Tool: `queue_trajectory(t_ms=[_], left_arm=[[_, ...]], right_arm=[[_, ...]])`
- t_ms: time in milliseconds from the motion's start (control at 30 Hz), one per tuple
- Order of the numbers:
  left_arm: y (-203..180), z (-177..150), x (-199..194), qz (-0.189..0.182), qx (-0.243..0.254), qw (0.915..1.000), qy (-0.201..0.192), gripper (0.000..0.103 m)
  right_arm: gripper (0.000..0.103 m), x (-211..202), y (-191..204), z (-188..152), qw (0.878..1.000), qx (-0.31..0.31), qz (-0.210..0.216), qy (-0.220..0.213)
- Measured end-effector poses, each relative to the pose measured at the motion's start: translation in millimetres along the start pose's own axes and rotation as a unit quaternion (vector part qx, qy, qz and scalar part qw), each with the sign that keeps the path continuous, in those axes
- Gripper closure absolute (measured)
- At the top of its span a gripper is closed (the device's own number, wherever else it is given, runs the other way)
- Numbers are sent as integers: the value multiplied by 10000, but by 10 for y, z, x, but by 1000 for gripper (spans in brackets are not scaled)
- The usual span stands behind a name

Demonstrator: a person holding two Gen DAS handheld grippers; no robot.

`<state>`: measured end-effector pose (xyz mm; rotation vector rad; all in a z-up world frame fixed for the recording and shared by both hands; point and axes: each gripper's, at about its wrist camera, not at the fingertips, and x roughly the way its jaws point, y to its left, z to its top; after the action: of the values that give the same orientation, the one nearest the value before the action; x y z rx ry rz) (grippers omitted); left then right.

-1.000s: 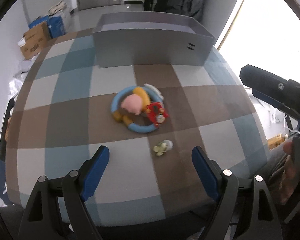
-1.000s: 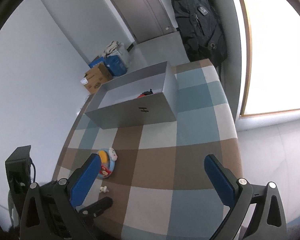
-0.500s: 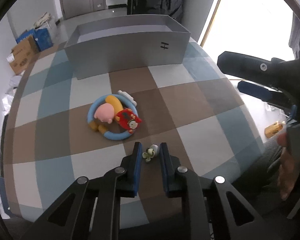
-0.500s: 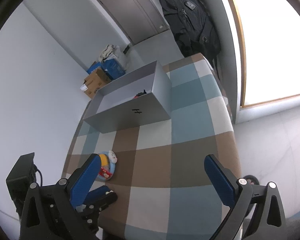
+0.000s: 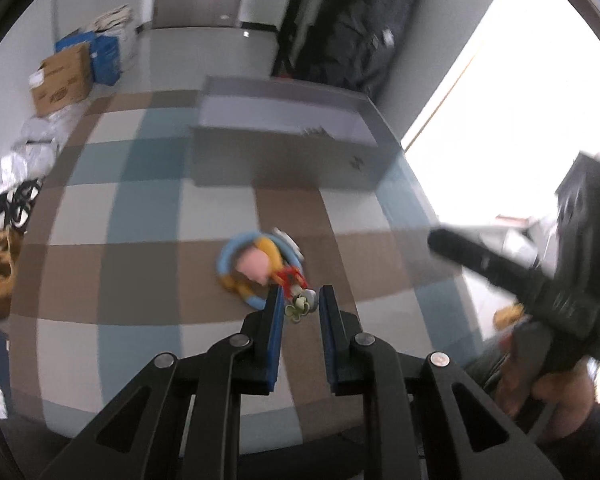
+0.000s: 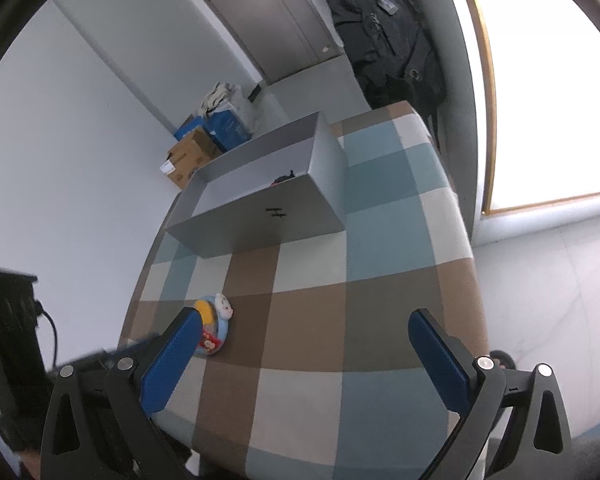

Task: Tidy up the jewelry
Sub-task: 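Grasp the small green pacifier clip with the left gripper, then grasp the red figure toy beside the blue ring with the right gripper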

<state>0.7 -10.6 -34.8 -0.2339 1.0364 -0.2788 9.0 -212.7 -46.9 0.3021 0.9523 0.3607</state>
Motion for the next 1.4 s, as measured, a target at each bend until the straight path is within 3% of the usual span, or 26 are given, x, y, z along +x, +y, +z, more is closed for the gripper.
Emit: queue_trajectory(t_ms=[300,433,600,667,833,1167,1400], left_arm=[[346,110,-246,-190,-590,9973,-384,90],[436,168,-214,-238,-616,9969,-428,90],[506,183,-197,-329,-696,9962,-410,90],[522,190,-207,-352,-699,9961,-407,90],[536,199,-215,-419,-702,9958,-404,90],[529,193,-176,-436,-647,9964,-327,90],[532,202,-128,-401,-692,9964,-266,90]], right_arm=[[0,151,295,-100,9978,-647,51,152],[7,266,462,-152,9946,-956,208,336],[20,408,661,-236,9888,-1335,344,576],[34,468,718,-266,9866,-1449,345,662],[52,577,822,-310,9830,-1650,304,749],[77,718,958,-310,9792,-1900,104,707],[85,649,946,-287,9797,-1908,136,596]])
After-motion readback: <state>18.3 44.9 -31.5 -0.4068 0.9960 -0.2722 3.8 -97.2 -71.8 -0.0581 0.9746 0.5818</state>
